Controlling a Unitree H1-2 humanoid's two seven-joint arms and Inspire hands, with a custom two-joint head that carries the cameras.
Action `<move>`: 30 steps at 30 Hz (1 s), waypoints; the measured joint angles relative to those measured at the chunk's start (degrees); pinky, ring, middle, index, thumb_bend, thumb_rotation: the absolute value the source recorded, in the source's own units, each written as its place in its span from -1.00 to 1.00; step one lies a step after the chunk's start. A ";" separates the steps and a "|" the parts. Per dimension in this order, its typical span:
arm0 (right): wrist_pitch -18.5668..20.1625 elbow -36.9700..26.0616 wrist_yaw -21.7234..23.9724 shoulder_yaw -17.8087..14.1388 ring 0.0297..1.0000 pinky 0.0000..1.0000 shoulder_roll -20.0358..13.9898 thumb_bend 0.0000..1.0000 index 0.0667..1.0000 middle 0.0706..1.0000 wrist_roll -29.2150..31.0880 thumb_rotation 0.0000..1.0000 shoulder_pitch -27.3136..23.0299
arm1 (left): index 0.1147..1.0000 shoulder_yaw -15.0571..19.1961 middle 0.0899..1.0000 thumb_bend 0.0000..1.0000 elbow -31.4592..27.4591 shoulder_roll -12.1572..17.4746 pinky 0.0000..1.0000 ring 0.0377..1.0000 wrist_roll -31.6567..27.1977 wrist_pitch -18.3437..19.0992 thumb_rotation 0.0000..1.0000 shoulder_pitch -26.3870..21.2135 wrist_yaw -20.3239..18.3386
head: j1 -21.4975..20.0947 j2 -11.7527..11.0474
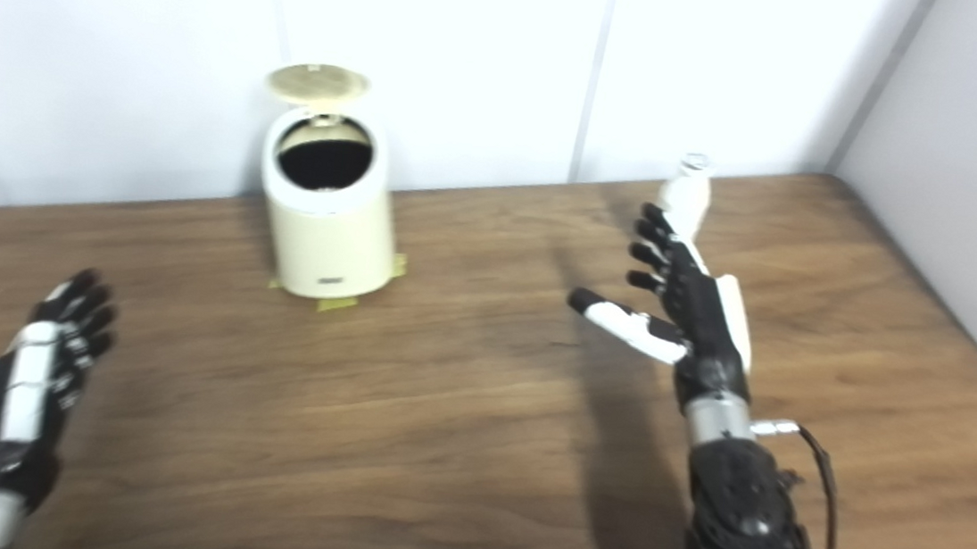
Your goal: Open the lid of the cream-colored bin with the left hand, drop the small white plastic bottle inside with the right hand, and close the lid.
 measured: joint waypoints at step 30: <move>6.72 10.86 -2.09 -4.36 0.74 0.38 -12.21 0.56 0.83 0.82 -10.58 -0.61 -10.84 | 1.00 -0.15 1.00 -0.49 -0.12 0.24 1.00 1.00 -3.56 3.97 0.99 -0.25 0.35 | -2.47 -5.01</move>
